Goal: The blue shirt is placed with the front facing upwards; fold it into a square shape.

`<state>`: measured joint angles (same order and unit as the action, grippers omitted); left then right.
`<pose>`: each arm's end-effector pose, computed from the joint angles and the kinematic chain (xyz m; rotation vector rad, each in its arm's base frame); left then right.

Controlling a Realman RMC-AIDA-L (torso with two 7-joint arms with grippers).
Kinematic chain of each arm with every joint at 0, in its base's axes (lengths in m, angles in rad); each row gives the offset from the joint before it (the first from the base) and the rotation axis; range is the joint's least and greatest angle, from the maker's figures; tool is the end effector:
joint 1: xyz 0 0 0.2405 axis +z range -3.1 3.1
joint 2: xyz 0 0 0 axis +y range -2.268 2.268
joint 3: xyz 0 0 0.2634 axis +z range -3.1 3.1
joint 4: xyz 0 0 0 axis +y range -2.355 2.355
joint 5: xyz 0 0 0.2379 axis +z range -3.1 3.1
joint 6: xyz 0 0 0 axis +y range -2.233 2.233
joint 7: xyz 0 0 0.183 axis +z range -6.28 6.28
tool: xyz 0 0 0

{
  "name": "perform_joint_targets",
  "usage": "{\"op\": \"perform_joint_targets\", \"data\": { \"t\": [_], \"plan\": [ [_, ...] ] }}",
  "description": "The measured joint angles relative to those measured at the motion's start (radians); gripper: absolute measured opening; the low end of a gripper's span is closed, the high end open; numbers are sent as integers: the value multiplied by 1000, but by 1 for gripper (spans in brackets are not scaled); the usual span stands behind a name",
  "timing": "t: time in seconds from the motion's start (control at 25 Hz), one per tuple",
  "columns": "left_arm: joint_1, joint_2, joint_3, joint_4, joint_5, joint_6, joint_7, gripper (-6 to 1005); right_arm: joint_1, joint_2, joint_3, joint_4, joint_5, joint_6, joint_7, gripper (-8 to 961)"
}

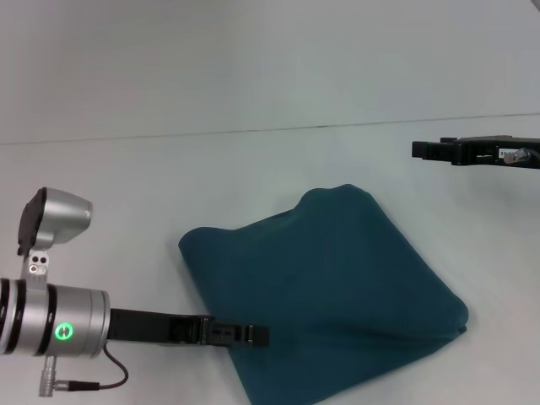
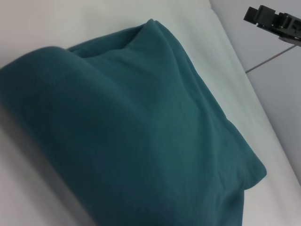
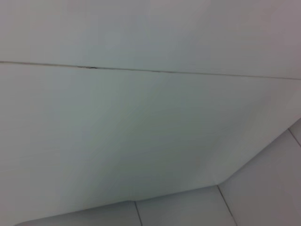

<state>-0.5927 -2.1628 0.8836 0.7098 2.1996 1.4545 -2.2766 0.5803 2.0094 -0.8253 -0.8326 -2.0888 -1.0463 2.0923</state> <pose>-0.2477 0.3611 -0.1031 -2.5890 -1.7298 -0.3822 0.2932 0.4717 0.0356 -2.1445 1.1536 0.4506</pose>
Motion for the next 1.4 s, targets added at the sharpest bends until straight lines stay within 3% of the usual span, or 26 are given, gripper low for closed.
{"op": "perform_joint_targets", "data": {
  "t": [1.08,1.4],
  "plan": [
    [-7,13,8,7,51,-34,-1,798,-1,0,2,-10,0,-5,6,637],
    [-12,8,17,6,51,-34,0,792,-2,0,6,-9,0,-5,6,637]
  ]
}}
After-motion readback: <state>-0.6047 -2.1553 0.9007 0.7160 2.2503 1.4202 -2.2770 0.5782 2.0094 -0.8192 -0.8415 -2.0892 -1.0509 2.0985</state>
